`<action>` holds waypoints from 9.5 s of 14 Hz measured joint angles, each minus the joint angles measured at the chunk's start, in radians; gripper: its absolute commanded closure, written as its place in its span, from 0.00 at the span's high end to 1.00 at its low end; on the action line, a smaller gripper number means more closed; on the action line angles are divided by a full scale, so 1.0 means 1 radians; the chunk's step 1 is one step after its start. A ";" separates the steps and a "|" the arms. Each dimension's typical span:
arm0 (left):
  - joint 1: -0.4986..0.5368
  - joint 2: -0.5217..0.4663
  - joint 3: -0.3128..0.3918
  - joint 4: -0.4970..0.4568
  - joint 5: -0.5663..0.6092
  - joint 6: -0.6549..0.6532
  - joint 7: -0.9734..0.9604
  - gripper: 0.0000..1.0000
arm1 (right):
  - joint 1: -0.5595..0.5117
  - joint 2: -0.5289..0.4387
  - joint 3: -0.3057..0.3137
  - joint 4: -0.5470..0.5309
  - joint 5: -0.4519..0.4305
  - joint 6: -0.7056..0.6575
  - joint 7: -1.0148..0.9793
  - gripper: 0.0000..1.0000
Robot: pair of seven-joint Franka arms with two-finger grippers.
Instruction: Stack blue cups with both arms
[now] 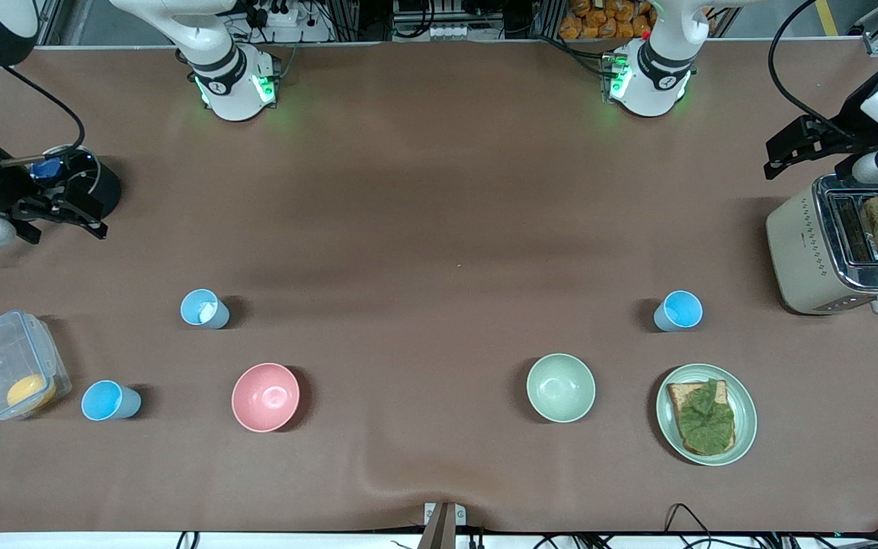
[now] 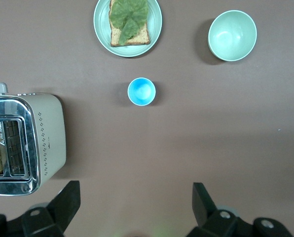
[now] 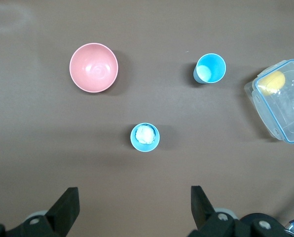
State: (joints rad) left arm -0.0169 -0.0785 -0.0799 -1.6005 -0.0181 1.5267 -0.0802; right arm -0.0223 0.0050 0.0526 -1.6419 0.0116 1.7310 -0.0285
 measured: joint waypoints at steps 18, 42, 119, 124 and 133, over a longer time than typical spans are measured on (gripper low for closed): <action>0.043 0.095 -0.033 0.021 0.018 0.001 0.001 1.00 | 0.023 0.186 0.002 -0.077 -0.001 0.038 0.003 1.00; 0.145 0.494 -0.039 -0.319 0.104 0.630 0.007 1.00 | 0.130 0.471 -0.007 -0.325 -0.229 0.620 0.317 0.00; -0.517 0.767 -0.287 0.145 0.241 0.716 -1.069 1.00 | -0.048 0.048 -0.022 0.010 0.017 -0.044 -0.059 1.00; -0.481 0.683 -0.154 0.163 0.245 0.625 -1.062 1.00 | -0.047 0.049 -0.017 0.011 0.011 -0.044 -0.060 1.00; -0.084 0.455 -0.145 0.169 0.176 0.293 -0.711 1.00 | -0.038 0.050 -0.006 0.013 0.004 -0.045 -0.060 1.00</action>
State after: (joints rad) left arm -0.1013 0.3764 -0.2250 -1.4315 0.1583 1.8200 -0.7910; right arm -0.0601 0.0546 0.0462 -1.6288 0.0158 1.6861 -0.0882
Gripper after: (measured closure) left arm 0.000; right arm 0.000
